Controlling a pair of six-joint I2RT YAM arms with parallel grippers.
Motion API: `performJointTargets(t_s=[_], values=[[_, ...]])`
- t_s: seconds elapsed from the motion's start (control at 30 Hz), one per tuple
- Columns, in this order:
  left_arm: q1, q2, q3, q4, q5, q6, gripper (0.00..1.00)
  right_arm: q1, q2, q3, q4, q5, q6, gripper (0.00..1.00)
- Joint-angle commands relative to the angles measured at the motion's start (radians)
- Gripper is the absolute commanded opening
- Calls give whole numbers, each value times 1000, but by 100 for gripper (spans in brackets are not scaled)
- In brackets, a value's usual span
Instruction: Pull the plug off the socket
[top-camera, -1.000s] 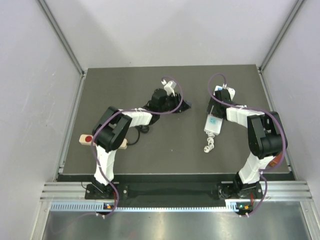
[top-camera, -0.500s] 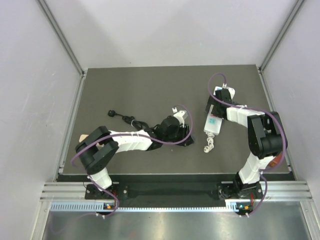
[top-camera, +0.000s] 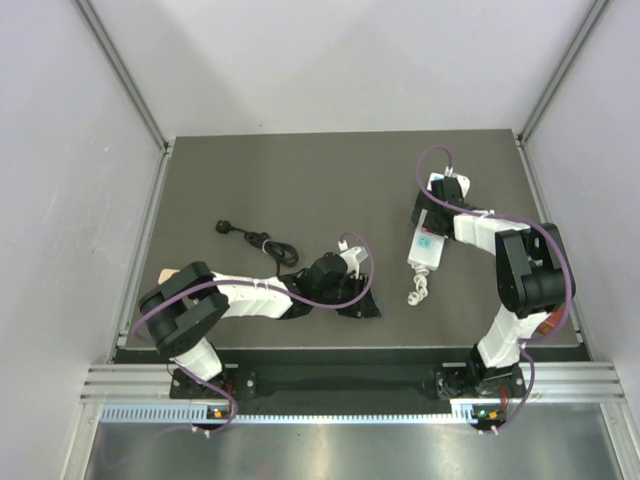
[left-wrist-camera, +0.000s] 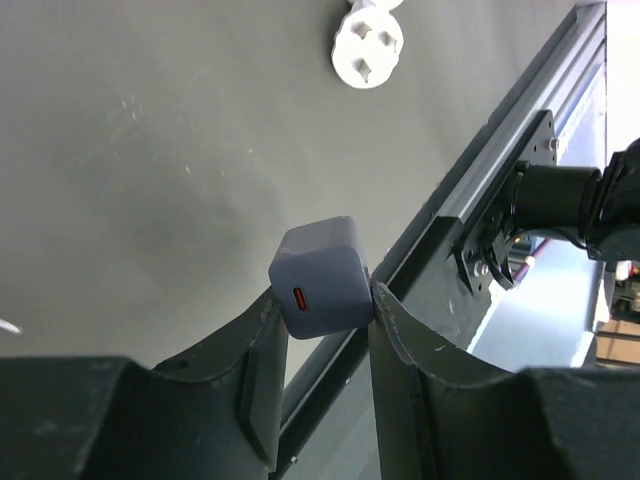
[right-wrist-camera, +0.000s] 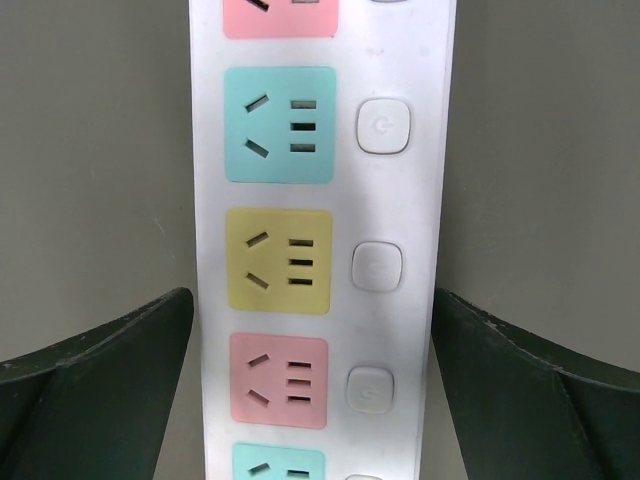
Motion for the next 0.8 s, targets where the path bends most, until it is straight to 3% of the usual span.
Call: performJointTargets(t_s=[0.0,0.13,0.37,0.5,0.77], values=[[0,-46,-9,82,36,-20,0,-3,3,13,-18,-42,1,100],[0,-32,-2,43,31,-23,0,-3,6,16,-19,-42,3,100],[0,-12,37,-100,-72,-14,20,-4,8,19,-22,-42,3,100],[0,-12,46,-134,-104,-6,37,-3,9,19,-22,-42,3,99],[1,-7,55,-178,-139,20,60,-3,9,19,-22,-40,4,100]])
